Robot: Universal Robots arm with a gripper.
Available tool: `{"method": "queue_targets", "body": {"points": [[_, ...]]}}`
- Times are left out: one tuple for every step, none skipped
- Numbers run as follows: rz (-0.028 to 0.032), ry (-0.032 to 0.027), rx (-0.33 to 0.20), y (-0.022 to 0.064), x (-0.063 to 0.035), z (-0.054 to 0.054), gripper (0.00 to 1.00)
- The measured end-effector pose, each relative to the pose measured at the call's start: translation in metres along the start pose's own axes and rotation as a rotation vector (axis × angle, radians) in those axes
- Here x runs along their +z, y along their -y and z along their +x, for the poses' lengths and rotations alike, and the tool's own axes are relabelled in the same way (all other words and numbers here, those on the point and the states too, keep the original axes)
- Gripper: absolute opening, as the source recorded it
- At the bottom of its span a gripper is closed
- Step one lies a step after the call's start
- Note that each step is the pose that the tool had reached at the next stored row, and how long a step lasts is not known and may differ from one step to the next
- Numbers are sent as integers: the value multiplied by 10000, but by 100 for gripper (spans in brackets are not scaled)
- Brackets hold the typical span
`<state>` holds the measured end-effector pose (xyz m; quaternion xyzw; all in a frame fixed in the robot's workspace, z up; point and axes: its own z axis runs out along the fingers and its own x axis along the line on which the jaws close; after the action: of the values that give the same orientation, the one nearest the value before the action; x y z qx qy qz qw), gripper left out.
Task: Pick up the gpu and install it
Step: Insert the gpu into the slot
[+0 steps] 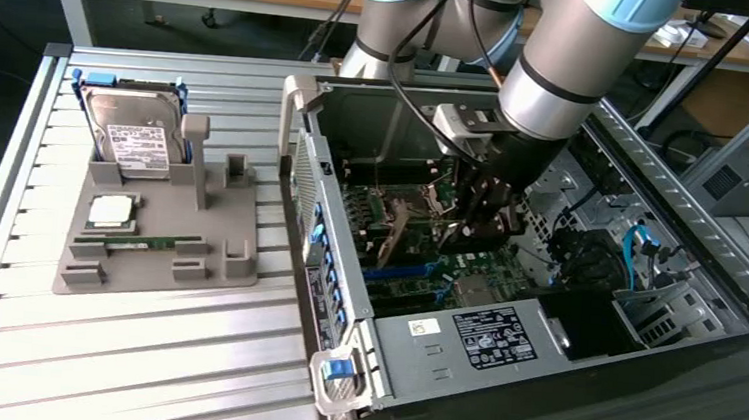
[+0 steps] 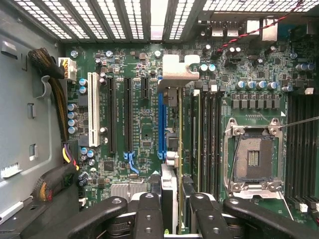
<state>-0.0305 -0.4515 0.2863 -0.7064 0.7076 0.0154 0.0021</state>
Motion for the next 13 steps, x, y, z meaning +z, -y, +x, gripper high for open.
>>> {"method": "queue_targets", "body": {"points": [[-1, -1, 1, -3, 1, 4, 27], [0, -1, 1, -5, 2, 8, 27], [0, -1, 1, -9, 3, 11, 27], [0, -2, 3, -14, 5, 14, 27], [0, -2, 2, -24, 7, 16, 27], [1, -2, 1, -41, 9, 16, 27], [0, -3, 1, -70, 10, 17, 27], [-1, -5, 2, -96, 10, 16, 27], [2, -8, 1, -116, 11, 16, 27], [10, -10, 1, -142, 11, 17, 27], [23, -12, 1, -182, 12, 17, 27], [38, -10, 0, -226, 13, 17, 27], [51, -11, 0, -271, 14, 17, 27]]}}
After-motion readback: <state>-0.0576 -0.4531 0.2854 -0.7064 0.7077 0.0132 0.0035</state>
